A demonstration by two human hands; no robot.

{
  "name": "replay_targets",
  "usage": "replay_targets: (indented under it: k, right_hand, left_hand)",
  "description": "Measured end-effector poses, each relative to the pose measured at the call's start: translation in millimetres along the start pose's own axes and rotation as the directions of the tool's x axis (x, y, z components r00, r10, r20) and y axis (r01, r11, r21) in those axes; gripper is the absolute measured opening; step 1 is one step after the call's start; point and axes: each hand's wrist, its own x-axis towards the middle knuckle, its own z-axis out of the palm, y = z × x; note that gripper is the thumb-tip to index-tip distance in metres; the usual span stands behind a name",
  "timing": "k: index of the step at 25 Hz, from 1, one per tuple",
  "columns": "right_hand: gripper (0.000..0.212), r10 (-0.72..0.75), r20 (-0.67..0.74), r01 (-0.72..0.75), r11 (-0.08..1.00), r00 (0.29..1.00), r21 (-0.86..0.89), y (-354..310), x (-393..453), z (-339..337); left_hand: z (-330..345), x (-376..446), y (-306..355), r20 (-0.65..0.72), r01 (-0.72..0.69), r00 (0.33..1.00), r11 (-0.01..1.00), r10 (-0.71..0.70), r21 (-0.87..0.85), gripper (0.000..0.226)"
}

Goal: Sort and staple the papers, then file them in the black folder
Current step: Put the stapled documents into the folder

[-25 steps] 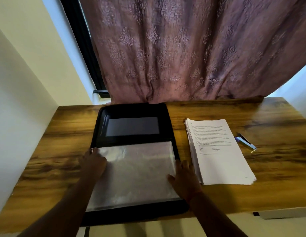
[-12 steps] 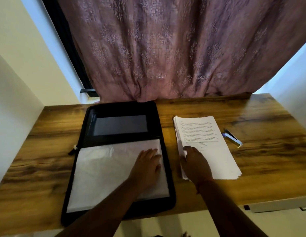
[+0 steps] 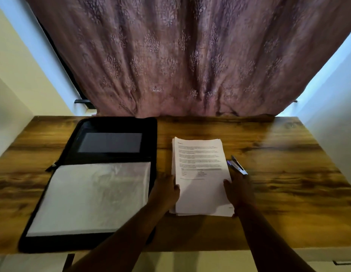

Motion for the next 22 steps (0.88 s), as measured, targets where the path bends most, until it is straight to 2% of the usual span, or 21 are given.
replay_targets:
  k: [3, 8, 12, 14, 16, 18, 22]
  right_hand:
    - [0.047, -0.043, 0.056, 0.034, 0.989, 0.998, 0.146, 4.6, 11.8, -3.5]
    - [0.038, -0.005, 0.007, 0.004, 0.988, 1.000, 0.157, 5.7, 11.7, -0.9]
    - [0.060, -0.087, -0.015, 0.088, 0.995, 0.996, 0.039, 8.9, 5.8, 8.2]
    - [0.061, -0.100, -0.029, 0.102, 0.994, 0.995, 0.037, 15.3, 5.0, 14.0]
    - [0.051, -0.041, -0.023, 0.044, 0.989, 0.999, 0.142, 19.0, 7.8, 12.7]
    - [0.040, 0.029, 0.022, -0.034, 0.959, 0.999, 0.281, 17.5, 10.7, 6.4]
    - [0.034, -0.005, 0.002, 0.004, 0.945, 1.000, 0.326, 20.1, 10.0, -4.2]
  left_hand:
    - [7.2, -3.4, 3.6, -0.027, 0.042, 0.999, 0.998, -0.040, 0.048, 0.035]
    - [7.6, -9.5, 15.3, -0.137, 0.005, 0.990, 0.966, 0.031, 0.258, 0.035]
    - [7.6, -9.2, 14.6, -0.116, -0.011, 0.991, 0.927, 0.058, 0.374, 0.030]
    - [7.1, -10.0, 13.7, -0.093, -0.032, 0.993, 0.910, 0.077, 0.413, 0.027]
    - [7.5, -11.3, 15.0, -0.087, -0.048, 0.992, 0.915, 0.090, 0.401, 0.024]
    - [9.4, -10.5, 15.2, -0.098, 0.016, 0.995, 0.953, 0.015, 0.303, 0.021]
    - [14.2, -2.1, 14.9, -0.038, 0.150, 0.989, 0.981, -0.146, 0.126, 0.019]
